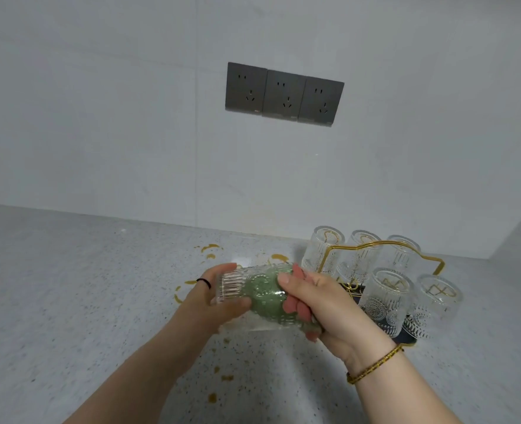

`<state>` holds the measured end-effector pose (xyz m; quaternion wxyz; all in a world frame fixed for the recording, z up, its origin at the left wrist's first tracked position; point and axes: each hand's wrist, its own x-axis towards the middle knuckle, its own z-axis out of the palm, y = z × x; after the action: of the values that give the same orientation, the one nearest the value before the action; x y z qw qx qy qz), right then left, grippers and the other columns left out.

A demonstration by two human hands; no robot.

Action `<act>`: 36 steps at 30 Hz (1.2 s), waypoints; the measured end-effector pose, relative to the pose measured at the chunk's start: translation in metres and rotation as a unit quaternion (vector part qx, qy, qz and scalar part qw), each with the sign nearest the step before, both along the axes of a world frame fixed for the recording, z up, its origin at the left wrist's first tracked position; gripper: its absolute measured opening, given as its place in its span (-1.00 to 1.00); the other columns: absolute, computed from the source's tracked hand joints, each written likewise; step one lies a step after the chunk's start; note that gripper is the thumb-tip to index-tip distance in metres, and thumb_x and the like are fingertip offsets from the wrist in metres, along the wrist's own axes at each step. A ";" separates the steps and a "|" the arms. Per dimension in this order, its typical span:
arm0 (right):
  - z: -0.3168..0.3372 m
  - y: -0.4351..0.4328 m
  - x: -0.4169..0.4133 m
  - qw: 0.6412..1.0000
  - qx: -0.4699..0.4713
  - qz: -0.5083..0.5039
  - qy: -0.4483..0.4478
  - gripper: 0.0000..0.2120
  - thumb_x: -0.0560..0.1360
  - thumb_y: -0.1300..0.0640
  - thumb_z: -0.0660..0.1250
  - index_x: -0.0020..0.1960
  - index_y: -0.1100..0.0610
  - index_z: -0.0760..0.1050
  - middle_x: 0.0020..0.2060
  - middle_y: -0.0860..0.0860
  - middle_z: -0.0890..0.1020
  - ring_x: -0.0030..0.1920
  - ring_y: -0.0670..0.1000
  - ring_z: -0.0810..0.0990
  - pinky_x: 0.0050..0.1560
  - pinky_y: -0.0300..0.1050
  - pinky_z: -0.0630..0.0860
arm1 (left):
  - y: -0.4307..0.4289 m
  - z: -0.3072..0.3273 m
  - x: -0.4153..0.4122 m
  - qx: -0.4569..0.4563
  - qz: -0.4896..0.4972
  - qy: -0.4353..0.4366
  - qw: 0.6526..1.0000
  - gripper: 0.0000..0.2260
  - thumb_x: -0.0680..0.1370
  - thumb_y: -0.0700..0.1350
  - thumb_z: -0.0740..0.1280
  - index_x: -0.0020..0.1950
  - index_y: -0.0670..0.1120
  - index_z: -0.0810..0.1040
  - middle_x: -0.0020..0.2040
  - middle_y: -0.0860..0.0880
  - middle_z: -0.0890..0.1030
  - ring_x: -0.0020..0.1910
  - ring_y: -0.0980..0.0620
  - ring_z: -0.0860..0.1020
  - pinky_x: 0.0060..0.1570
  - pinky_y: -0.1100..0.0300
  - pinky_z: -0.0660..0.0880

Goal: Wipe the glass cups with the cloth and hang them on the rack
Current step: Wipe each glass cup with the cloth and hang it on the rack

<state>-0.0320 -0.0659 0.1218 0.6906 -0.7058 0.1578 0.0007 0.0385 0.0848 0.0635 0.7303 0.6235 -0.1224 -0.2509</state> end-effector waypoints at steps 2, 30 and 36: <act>0.002 0.002 -0.002 0.998 -0.013 0.055 0.022 -0.72 0.47 0.09 0.28 -0.39 0.11 0.36 -0.70 -0.09 0.39 -0.71 -0.17 0.25 -0.71 -0.36 0.11 | 0.000 0.002 -0.001 -0.026 -0.009 0.027 0.999 -0.41 0.27 -0.08 0.48 0.28 -0.04 0.43 0.09 -0.11 0.60 -0.02 -0.09 0.61 -0.10 0.04 0.58; -0.014 0.027 -0.001 0.954 -0.242 0.171 -0.054 -0.69 0.46 0.29 0.22 -0.39 0.06 0.24 -0.50 -0.03 0.31 -0.51 -0.12 0.27 -0.46 -0.33 0.21 | 0.010 0.010 0.009 -0.095 -0.116 0.045 0.988 -0.56 0.25 0.12 0.50 0.01 -0.11 0.62 -0.06 -0.10 0.70 -0.11 -0.05 0.67 -0.22 0.12 0.62; -0.013 0.014 0.008 0.918 0.394 0.042 0.031 -0.17 0.14 0.32 0.47 0.37 0.11 0.27 0.24 0.15 0.50 0.06 0.11 0.60 -0.12 -0.08 0.59 | 0.013 -0.004 0.014 -0.131 -0.094 -0.045 0.986 -0.01 -0.05 0.19 0.62 0.31 -0.06 0.37 0.03 -0.06 0.65 -0.01 -0.08 0.64 -0.17 0.13 0.60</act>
<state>-0.0235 -0.0522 0.1088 0.9068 -0.3825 0.1365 0.1133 0.0524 0.0980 0.0595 0.7723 0.5192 -0.2449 -0.2720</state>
